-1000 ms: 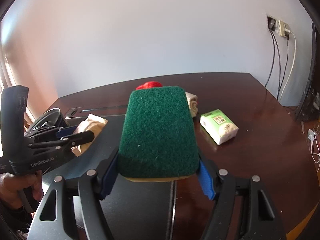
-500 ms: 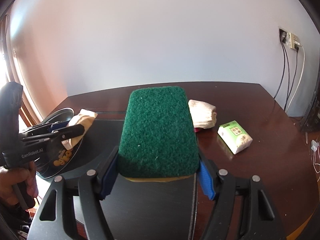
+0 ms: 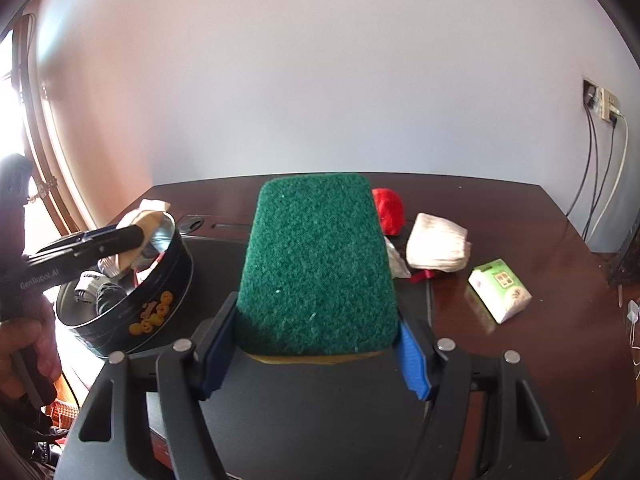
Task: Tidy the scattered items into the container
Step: 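Carry the tan packet and green sponge over the steel basin with both grippers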
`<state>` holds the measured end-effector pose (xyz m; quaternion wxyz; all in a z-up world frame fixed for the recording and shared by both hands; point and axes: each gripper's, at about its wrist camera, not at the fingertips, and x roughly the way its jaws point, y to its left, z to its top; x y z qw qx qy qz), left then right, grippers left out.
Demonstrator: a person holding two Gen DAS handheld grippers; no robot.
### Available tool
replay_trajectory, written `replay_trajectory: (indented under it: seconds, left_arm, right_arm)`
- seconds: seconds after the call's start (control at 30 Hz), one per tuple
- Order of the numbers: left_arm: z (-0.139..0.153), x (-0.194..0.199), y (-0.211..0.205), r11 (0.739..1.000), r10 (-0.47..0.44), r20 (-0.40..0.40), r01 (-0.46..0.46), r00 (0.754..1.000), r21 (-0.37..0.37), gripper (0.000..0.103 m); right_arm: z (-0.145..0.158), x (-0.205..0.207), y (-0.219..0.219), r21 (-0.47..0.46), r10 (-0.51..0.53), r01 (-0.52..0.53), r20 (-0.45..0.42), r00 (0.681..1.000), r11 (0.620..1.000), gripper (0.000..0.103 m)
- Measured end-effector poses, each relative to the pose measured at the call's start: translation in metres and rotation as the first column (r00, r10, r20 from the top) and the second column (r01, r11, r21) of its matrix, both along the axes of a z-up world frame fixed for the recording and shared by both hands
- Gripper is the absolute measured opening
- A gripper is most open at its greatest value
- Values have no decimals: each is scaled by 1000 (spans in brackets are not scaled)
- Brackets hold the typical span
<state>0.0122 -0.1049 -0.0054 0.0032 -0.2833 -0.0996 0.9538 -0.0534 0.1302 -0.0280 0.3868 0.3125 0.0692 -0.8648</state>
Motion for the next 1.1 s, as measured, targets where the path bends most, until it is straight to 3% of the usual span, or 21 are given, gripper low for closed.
replay_trajectory:
  seconds: [1.1]
  left_arm:
    - [0,77,-92,982,182,-16,-181,983,61,38]
  right_arm:
    - [4,36,-87,46,159,-158,-17,987,986,71]
